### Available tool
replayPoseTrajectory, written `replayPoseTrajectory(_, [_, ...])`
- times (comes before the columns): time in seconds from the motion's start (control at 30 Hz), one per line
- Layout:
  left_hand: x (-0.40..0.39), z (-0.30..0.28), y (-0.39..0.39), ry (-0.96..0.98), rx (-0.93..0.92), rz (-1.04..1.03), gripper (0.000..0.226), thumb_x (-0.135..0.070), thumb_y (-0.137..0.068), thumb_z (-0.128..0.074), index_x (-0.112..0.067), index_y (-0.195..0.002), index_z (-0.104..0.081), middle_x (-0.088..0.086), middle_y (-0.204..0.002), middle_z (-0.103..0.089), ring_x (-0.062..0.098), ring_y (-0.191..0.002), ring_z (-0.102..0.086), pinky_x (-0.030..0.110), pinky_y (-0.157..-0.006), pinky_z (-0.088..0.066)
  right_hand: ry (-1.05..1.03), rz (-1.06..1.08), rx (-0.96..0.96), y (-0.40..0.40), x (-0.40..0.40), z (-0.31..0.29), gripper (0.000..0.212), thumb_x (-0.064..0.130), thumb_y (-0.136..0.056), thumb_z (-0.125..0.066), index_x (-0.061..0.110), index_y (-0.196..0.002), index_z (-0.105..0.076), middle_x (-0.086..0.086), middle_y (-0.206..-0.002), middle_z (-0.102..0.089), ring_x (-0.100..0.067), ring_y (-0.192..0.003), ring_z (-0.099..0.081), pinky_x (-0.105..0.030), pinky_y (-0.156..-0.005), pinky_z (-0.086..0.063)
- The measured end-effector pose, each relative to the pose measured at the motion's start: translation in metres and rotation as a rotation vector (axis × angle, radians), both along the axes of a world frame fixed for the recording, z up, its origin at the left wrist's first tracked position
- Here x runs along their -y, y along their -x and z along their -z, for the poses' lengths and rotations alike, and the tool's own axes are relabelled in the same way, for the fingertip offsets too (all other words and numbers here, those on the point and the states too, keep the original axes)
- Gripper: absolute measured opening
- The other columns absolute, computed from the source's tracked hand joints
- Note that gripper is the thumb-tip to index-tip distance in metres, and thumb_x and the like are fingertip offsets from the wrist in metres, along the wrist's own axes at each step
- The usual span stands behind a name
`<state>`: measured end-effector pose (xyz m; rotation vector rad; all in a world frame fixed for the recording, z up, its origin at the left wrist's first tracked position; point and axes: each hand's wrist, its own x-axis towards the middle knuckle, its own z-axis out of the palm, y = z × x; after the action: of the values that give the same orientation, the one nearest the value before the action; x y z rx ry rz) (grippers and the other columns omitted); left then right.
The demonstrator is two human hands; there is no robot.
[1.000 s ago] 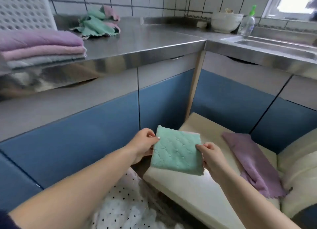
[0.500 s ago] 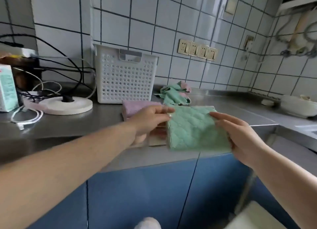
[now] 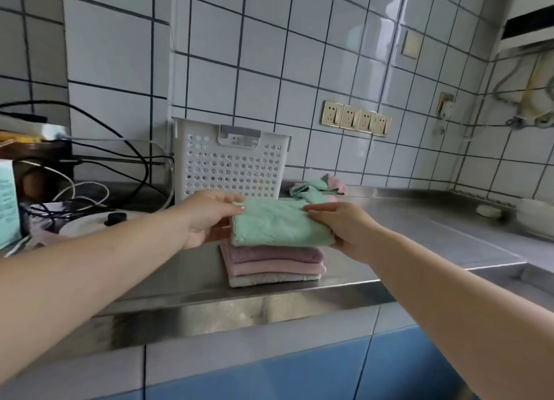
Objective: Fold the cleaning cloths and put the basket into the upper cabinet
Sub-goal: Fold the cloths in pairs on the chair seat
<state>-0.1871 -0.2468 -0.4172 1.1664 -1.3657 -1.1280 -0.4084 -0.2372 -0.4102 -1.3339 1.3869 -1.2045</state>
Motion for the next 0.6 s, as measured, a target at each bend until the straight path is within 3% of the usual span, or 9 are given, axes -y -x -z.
replayPoseTrajectory(0.07, [0.005, 0.007, -0.001, -0.012, -0.009, 0.001, 0.028, 0.001, -0.088, -0.059, -0.007, -0.114, -0.061, 0.008, -0.104, -0.061, 0.007, -0.082, -0.054, 0.016, -0.061, -0.043, -0.006, 0.004, -0.029, 0.000, 0.007, 0.004, 0.011, 0.013, -0.089, -0.062, 0.017, -0.093, -0.072, -0.005, -0.097, -0.066, -0.013, -0.072, -0.056, -0.022, -0.056, -0.049])
replayPoseTrajectory(0.17, [0.011, 0.007, -0.001, -0.031, -0.020, 0.011, 0.018, 0.002, -0.088, -0.057, -0.009, -0.102, -0.063, 0.008, -0.099, -0.062, 0.008, -0.080, -0.055, 0.018, -0.055, -0.047, 0.000, 0.031, -0.075, -0.001, 0.020, 0.006, 0.010, 0.016, -0.088, -0.063, 0.021, -0.089, -0.072, -0.005, -0.096, -0.066, -0.012, -0.069, -0.054, -0.020, -0.050, -0.045])
replayPoseTrajectory(0.27, [0.009, 0.008, -0.003, -0.091, -0.040, 0.042, 0.016, 0.003, -0.089, -0.055, -0.010, -0.097, -0.061, 0.007, -0.086, -0.062, 0.008, -0.058, -0.062, 0.016, -0.041, -0.048, -0.009, 0.043, -0.146, -0.001, 0.028, 0.011, 0.010, 0.018, -0.088, -0.064, 0.023, -0.084, -0.072, -0.007, -0.102, -0.066, -0.016, -0.080, -0.054, -0.026, -0.060, -0.049])
replayPoseTrajectory(0.33, [0.007, 0.012, -0.005, -0.125, -0.022, 0.068, 0.017, 0.002, -0.089, -0.056, -0.009, -0.101, -0.060, 0.007, -0.084, -0.062, 0.005, -0.051, -0.063, 0.017, -0.042, -0.049, -0.023, 0.036, -0.196, 0.000, 0.029, 0.016, 0.008, 0.019, -0.088, -0.064, 0.024, -0.087, -0.071, -0.006, -0.105, -0.066, -0.018, -0.086, -0.055, -0.033, -0.075, -0.054])
replayPoseTrajectory(0.4, [0.007, 0.014, -0.007, -0.090, 0.062, 0.043, 0.017, -0.003, -0.088, -0.060, -0.012, -0.102, -0.058, 0.005, -0.093, -0.059, 0.010, -0.066, -0.063, 0.023, -0.054, -0.055, -0.022, 0.035, -0.260, 0.000, 0.027, 0.017, 0.009, 0.023, -0.088, -0.064, 0.024, -0.093, -0.072, -0.004, -0.104, -0.066, -0.018, -0.088, -0.057, -0.035, -0.084, -0.054])
replayPoseTrajectory(0.5, [0.011, 0.009, -0.011, 0.211, 0.480, -0.139, 0.024, -0.020, -0.088, -0.062, -0.020, -0.110, -0.053, 0.001, -0.116, -0.049, 0.015, -0.105, -0.052, 0.030, -0.087, -0.046, 0.068, 0.051, -0.558, -0.001, 0.024, 0.005, 0.022, 0.033, -0.091, -0.057, 0.026, -0.109, -0.068, 0.002, -0.092, -0.064, -0.014, -0.077, -0.055, -0.027, -0.066, -0.051])
replayPoseTrajectory(0.6, [0.009, -0.011, 0.000, 0.495, 0.677, -0.123, 0.028, -0.027, -0.095, -0.049, -0.023, -0.123, -0.053, -0.003, -0.137, -0.046, 0.011, -0.120, -0.045, 0.022, -0.091, -0.032, 0.195, 0.028, -0.786, -0.011, 0.022, -0.013, 0.031, 0.038, -0.096, -0.046, 0.031, -0.122, -0.061, 0.002, -0.109, -0.064, -0.018, -0.091, -0.060, -0.027, -0.078, -0.048])
